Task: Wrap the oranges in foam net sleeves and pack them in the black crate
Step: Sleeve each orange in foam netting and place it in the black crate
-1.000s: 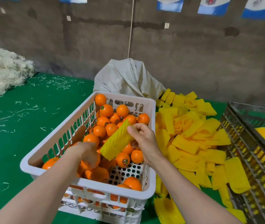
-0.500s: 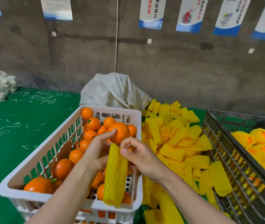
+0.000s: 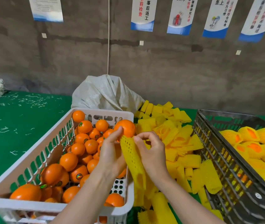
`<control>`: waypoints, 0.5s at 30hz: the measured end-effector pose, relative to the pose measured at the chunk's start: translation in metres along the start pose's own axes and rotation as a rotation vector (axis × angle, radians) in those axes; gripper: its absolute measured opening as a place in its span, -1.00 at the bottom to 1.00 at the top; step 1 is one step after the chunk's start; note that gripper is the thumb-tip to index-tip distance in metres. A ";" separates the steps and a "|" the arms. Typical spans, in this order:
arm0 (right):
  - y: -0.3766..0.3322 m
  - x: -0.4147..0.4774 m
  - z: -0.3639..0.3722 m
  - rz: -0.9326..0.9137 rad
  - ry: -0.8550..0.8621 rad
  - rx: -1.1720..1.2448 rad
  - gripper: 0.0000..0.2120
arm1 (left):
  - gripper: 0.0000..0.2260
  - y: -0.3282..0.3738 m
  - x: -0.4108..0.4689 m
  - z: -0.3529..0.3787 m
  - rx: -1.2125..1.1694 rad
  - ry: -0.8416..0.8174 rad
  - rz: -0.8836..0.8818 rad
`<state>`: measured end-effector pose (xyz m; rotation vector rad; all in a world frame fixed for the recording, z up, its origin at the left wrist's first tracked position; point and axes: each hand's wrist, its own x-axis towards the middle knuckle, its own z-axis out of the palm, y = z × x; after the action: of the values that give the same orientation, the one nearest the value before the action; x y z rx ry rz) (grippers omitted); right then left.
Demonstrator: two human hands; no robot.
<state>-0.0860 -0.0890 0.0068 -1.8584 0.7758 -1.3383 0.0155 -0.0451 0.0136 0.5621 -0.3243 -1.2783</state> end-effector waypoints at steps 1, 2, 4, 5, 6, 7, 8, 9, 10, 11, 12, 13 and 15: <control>0.001 0.000 -0.001 -0.006 0.023 0.002 -0.84 | -0.74 -0.002 0.000 0.002 -0.011 0.004 0.006; 0.001 0.001 -0.002 -0.009 0.041 0.010 -0.83 | -0.76 -0.005 0.001 0.004 -0.024 0.005 0.008; 0.001 0.004 -0.009 -0.024 0.069 0.040 -0.83 | -0.76 -0.011 0.001 0.009 -0.050 0.005 -0.009; 0.001 0.006 -0.013 -0.029 0.082 0.054 -0.82 | -0.77 -0.014 0.001 0.013 -0.052 0.011 -0.023; 0.001 0.007 -0.018 -0.028 0.097 0.065 -0.79 | -0.77 -0.017 0.001 0.016 -0.040 0.025 -0.035; 0.002 0.008 -0.024 -0.022 0.113 0.073 -0.77 | -0.77 -0.020 0.001 0.020 -0.020 0.046 -0.044; 0.002 0.009 -0.029 -0.013 0.123 0.080 -0.77 | -0.75 -0.023 0.001 0.024 -0.005 0.067 -0.052; 0.002 0.010 -0.035 -0.001 0.123 0.087 -0.78 | -0.71 -0.027 0.001 0.029 0.003 0.082 -0.062; 0.002 0.011 -0.042 0.012 0.115 0.095 -0.79 | -0.65 -0.032 0.001 0.034 0.011 0.095 -0.072; 0.002 0.011 -0.048 0.025 0.106 0.102 -0.81 | -0.60 -0.037 0.002 0.039 0.018 0.108 -0.078; 0.003 0.011 -0.055 0.040 0.095 0.115 -0.83 | -0.56 -0.042 0.003 0.044 0.011 0.120 -0.078; 0.002 0.011 -0.063 0.063 0.076 0.136 -0.84 | -0.54 -0.047 0.005 0.049 -0.020 0.130 -0.075; 0.002 0.012 -0.079 0.134 -0.009 0.211 -0.85 | -0.53 -0.056 0.010 0.058 -0.127 0.129 -0.084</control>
<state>-0.1577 -0.1157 0.0285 -1.6185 0.7124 -1.2742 -0.0576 -0.0772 0.0290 0.5516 -0.1120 -1.3262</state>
